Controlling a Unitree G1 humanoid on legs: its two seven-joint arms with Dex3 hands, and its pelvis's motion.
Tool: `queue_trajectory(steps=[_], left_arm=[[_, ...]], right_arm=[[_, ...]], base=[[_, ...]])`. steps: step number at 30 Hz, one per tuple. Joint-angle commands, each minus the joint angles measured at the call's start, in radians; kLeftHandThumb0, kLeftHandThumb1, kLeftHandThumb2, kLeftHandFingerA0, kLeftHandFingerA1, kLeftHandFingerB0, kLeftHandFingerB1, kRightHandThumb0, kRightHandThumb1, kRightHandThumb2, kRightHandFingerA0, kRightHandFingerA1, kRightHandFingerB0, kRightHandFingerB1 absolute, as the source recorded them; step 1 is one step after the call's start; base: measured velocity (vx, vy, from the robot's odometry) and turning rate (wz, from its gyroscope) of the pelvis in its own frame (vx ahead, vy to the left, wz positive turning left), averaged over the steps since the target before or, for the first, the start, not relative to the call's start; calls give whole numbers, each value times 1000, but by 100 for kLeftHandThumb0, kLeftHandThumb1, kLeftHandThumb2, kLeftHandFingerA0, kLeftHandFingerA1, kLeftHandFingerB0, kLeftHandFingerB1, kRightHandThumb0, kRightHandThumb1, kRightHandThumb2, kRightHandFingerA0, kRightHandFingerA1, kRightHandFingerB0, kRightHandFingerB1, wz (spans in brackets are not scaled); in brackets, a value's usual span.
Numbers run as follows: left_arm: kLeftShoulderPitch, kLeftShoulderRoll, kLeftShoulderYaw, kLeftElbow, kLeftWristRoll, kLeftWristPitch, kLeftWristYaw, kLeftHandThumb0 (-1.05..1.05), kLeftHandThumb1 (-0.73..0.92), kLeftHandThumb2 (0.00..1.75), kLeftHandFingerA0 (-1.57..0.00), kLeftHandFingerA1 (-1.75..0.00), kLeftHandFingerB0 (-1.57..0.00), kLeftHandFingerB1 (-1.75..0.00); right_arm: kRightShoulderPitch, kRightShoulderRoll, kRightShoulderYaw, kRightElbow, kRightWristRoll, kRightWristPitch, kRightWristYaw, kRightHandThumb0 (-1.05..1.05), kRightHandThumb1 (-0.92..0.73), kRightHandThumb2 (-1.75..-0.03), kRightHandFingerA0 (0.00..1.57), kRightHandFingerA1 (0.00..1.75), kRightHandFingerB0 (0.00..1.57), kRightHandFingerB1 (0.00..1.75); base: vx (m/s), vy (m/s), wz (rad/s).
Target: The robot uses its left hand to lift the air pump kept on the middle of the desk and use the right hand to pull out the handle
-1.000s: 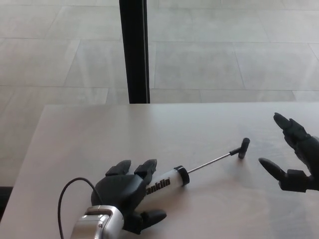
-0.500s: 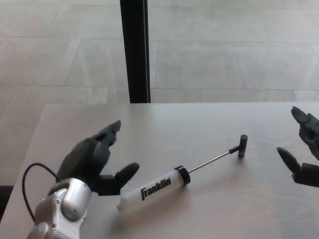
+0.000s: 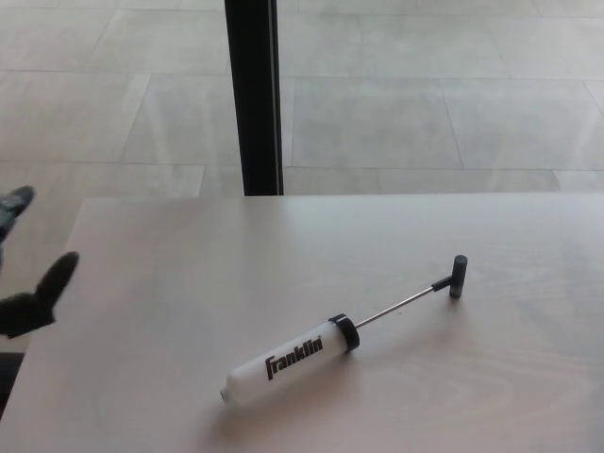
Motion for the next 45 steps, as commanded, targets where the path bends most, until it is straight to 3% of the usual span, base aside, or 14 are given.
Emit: queue_trajectory(steps=[1, 5, 6, 7, 10, 13, 19, 21, 26, 29, 30, 40, 41, 45], left_arm=[[404, 312, 971, 615, -667, -90, -108, -89, 60, 100, -3, -37, -4, -27], [531, 369, 983, 954, -712, -243, -86, -99, 64, 103, 0, -29, -2, -25], [553, 375, 986, 1004, -717, -235, -61, -92, 76, 64, -5, -42, -8, -29], [573, 363, 1008, 1038, -739, -209, -32, -80, 61, 103, -3, -49, -1, -26], [611, 287, 1015, 931, -710, -169, -13, -38, 48, 107, -3, -53, 0, -50], [612, 270, 974, 973, -673, -191, -14, -75, 82, 65, -16, -52, -22, -34], [584, 256, 888, 1173, -594, -227, 52, -83, 75, 64, -27, -48, -20, -37], [596, 212, 885, 1142, -596, -201, 19, -75, 63, 91, -23, -54, -20, -47], [602, 197, 876, 1172, -581, -218, 31, -76, 78, 64, -33, -45, -30, -34], [605, 205, 867, 1185, -570, -228, 19, -76, 63, 102, -34, -59, -16, -45], [603, 203, 867, 1190, -572, -231, 17, -76, 78, 64, -32, -45, -28, -33], [671, 173, 770, 1175, -558, -260, -37, -74, 80, 64, -40, -49, -30, -36], [678, 173, 752, 1181, -557, -285, -68, -69, 63, 104, -36, -60, -16, -45], [667, 193, 718, 1217, -579, -290, -57, -73, 80, 65, -35, -44, -28, -33]], right_arm=[[284, -370, -579, 439, 218, -234, -21, -105, -66, -103, 0, 18, 0, 0], [372, -418, -688, 556, 271, -238, -43, -105, -66, -101, 0, 18, 0, 1], [393, -416, -714, 573, 287, -236, -53, -105, -64, -102, 0, 20, 0, 6], [418, -411, -750, 601, 318, -228, -55, -105, -63, -102, 0, 18, 0, 3], [460, -392, -755, 643, 309, -213, -126, -103, -64, -102, 0, 17, 9, 3], [460, -349, -769, 687, 343, -278, -125, -101, -62, -101, 0, 22, 8, 4], [453, -282, -747, 749, 315, -300, -219, -95, -64, -102, 0, 21, 11, 6], [409, -236, -759, 794, 346, -281, -237, -86, -76, -63, 0, 0, 1, 30], [366, -143, -794, 848, 395, -319, -188, -94, -66, -100, 0, 18, 12, 8], [382, -123, -793, 841, 382, -313, -166, -98, -66, -96, 0, 20, 14, 6], [376, -125, -796, 852, 381, -316, -160, -93, -65, -100, 0, 19, 13, 12], [391, -136, -711, 864, 317, -388, -89, -79, -76, -63, 16, 42, 8, 24], [386, -126, -715, 871, 341, -411, -43, -76, -56, -95, 3, 44, 8, 26], [395, -105, -680, 866, 348, -432, -28, -74, -55, -95, 3, 47, 7, 28]], base=[[0, 0, 0], [0, 0, 0], [0, 0, 0], [0, 0, 0], [0, 0, 0], [0, 0, 0], [0, 0, 0], [0, 0, 0], [0, 0, 0], [0, 0, 0], [0, 0, 0], [0, 0, 0], [0, 0, 0], [0, 0, 0]])
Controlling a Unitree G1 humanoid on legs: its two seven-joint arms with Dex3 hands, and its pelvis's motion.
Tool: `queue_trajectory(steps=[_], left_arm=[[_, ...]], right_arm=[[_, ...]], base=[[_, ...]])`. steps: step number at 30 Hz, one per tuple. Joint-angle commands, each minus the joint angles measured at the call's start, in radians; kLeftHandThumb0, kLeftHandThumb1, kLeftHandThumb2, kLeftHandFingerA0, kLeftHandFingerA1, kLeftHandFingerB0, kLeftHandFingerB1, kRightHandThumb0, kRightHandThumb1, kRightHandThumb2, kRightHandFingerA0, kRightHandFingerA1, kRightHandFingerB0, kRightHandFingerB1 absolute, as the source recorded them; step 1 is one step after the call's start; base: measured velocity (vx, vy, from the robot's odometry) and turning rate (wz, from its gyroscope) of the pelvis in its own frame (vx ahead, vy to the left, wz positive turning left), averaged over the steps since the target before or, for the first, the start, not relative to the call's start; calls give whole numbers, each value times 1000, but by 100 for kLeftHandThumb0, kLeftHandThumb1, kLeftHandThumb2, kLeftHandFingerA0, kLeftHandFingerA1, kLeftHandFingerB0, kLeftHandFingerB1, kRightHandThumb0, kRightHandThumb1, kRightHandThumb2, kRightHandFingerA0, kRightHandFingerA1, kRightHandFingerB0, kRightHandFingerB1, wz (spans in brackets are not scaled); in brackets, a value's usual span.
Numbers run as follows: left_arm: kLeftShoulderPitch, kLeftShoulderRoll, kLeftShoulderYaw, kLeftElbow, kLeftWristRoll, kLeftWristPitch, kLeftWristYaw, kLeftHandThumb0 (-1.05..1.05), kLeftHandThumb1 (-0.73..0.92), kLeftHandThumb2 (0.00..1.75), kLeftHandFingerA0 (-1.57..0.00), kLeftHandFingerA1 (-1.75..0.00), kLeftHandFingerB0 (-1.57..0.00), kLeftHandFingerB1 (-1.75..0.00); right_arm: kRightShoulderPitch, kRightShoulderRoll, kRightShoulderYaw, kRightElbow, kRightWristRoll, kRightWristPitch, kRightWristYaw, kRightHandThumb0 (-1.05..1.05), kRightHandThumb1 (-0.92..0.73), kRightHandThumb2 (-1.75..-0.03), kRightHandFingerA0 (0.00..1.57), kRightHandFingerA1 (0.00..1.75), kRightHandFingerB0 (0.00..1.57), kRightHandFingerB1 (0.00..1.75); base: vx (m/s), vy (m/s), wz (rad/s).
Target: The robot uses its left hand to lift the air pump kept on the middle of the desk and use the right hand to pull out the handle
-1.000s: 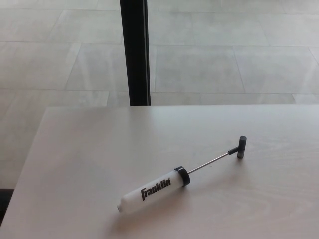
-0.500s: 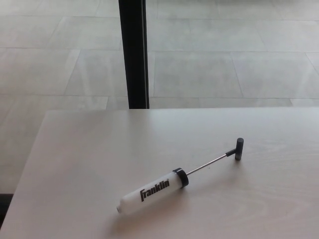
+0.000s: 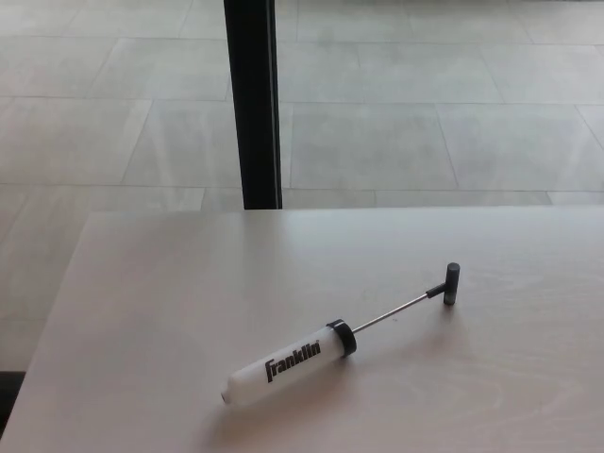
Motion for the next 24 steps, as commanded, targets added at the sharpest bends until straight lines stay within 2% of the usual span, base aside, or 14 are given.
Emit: queue_trajectory(steps=[1, 4, 5, 6, 7, 10, 11, 12, 14, 15, 16, 17, 23, 24], left_arm=[[4, 34, -43, 39, -79, -75, -17, -73, 80, 65, -35, -44, -28, -33], [13, 34, -73, 44, -90, -92, -27, -75, 81, 65, -33, -44, -28, -34], [14, 34, -86, 43, -91, -102, -29, -75, 82, 66, -35, -44, -27, -34], [15, 35, -92, 43, -100, -106, -36, -75, 83, 65, -33, -44, -28, -35], [11, 36, -91, 45, -117, -104, -42, -74, 82, 65, -35, -43, -29, -34], [0, 41, -104, 47, -134, -102, -38, -74, 83, 65, -35, -42, -29, -33], [-7, 44, -110, 54, -133, -103, -31, -75, 67, 95, -29, -52, -25, -45], [-11, 46, -115, 58, -137, -103, -24, -70, 65, 104, -36, -59, -15, -45], [-13, 49, -130, 60, -143, -107, -24, -68, 64, 105, -37, -60, -15, -45], [-12, 50, -135, 61, -145, -108, -29, -74, 67, 95, -30, -53, -25, -46], [-13, 51, -147, 63, -143, -112, -24, -77, 76, 71, -37, -47, -27, -36], [-14, 50, -158, 62, -141, -117, -15, -75, 84, 65, -41, -45, -30, -34], [-7, 50, -173, 45, -176, -108, -19, -72, 83, 65, -43, -50, -32, -36], [-12, 46, -181, 53, -175, -110, -9, -74, 67, 101, -44, -60, -28, -49]], right_arm=[[7, 22, 36, 5, 56, -100, 40, -74, -55, -95, 3, 47, 7, 28], [-3, 25, 60, 4, 64, -100, 44, -81, -56, -94, 2, 36, 11, 29], [-5, 27, 67, 3, 67, -106, 44, -76, -55, -95, 3, 41, 7, 32], [-5, 28, 71, 5, 72, -110, 46, -74, -72, -63, 16, 48, 11, 26], [-7, 25, 77, 11, 76, -113, 50, -78, -56, -96, 4, 51, 6, 32], [-11, 23, 95, 15, 80, -119, 49, -78, -56, -95, 3, 48, 10, 29], [-11, 26, 100, 16, 84, -131, 65, -77, -58, -97, 3, 29, 9, 27], [-14, 25, 102, 20, 91, -130, 74, -73, -75, -64, 4, 31, 10, 24], [-16, 24, 102, 24, 110, -122, 96, -73, -76, -63, 4, 33, 7, 25], [-19, 23, 106, 23, 110, -120, 95, -73, -75, -63, 5, 32, 9, 23], [-25, 26, 106, 24, 119, -119, 104, -76, -57, -97, 0, 30, 7, 26], [-32, 29, 95, 22, 142, -110, 123, -76, -56, -95, 4, 29, 4, 27], [-23, 37, 111, 10, 149, -122, 127, -76, -56, -95, 4, 35, 9, 29], [-19, 38, 113, 2, 152, -122, 121, -76, -55, -94, 2, 39, 9, 32]], base=[[0, 0, 0], [0, 0, 0], [0, 0, 0], [0, 0, 0], [0, 0, 0], [0, 0, 0], [0, 0, 0], [0, 0, 0], [0, 0, 0], [0, 0, 0], [0, 0, 0], [0, 0, 0], [0, 0, 0], [0, 0, 0]])
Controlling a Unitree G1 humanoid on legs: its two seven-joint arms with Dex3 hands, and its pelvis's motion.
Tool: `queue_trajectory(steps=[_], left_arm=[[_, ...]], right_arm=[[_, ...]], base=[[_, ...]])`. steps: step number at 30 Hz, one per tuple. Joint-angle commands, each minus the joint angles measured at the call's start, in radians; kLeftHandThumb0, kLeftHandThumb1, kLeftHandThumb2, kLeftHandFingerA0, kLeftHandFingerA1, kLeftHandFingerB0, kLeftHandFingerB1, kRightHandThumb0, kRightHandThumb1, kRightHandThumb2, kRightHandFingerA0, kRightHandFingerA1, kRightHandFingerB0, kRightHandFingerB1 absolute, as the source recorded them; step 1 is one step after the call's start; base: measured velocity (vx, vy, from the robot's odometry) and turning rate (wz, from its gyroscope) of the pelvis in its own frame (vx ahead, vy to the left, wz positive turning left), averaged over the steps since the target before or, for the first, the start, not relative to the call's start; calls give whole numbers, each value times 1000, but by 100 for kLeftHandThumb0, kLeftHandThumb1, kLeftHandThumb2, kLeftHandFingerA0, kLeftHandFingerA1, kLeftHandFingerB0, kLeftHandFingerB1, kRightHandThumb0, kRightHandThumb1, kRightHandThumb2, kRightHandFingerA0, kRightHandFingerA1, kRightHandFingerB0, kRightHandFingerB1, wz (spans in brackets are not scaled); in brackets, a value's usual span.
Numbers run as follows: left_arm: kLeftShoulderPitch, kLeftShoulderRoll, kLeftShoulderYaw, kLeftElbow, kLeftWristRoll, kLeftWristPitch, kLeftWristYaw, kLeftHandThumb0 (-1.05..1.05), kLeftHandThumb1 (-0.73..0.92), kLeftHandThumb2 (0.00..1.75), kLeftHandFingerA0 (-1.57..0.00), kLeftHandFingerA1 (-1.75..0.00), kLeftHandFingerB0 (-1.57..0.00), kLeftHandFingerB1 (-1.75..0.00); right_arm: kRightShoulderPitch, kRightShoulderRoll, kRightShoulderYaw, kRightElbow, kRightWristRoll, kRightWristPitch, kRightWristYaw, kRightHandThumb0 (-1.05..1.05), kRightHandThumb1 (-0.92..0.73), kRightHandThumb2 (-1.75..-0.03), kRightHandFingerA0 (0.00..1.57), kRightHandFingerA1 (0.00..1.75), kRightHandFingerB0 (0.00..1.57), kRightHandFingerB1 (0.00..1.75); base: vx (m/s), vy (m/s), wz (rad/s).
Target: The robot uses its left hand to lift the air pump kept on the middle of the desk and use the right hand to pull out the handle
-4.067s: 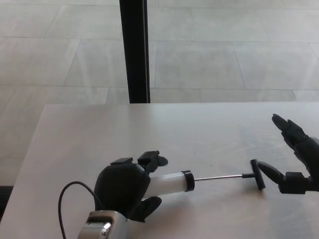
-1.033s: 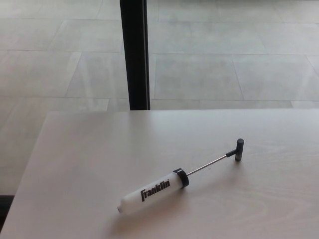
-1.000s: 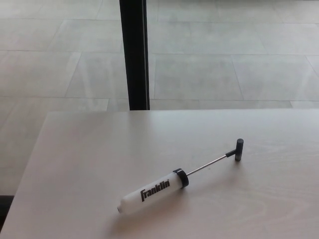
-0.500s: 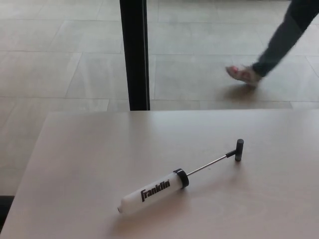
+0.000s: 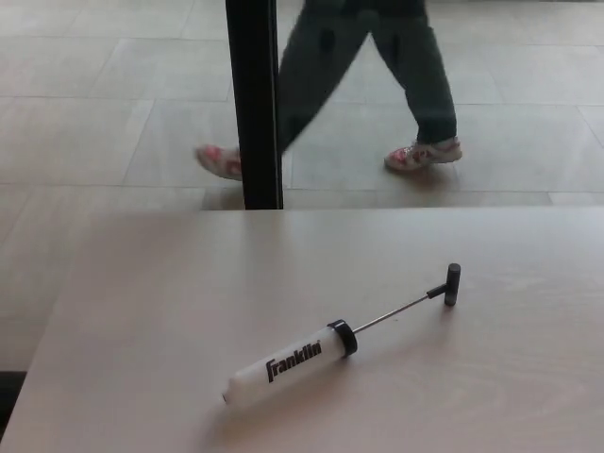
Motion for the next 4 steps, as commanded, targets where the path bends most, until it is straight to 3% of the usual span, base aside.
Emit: queue_trajectory(steps=[1, 4], left_arm=[[-10, 23, -26, 7, -32, -21, 27, -74, 83, 65, -49, -49, -34, -36], [-22, 29, -40, 16, -38, -9, 34, -74, 83, 65, -53, -51, -33, -35]], right_arm=[[5, 11, 4, -19, 49, -21, 21, -75, -56, -94, 2, 40, 9, 32], [6, 9, 13, -23, 47, -17, 17, -77, -57, -94, 3, 40, 8, 32]], base=[[0, 0, 0], [0, 0, 0]])
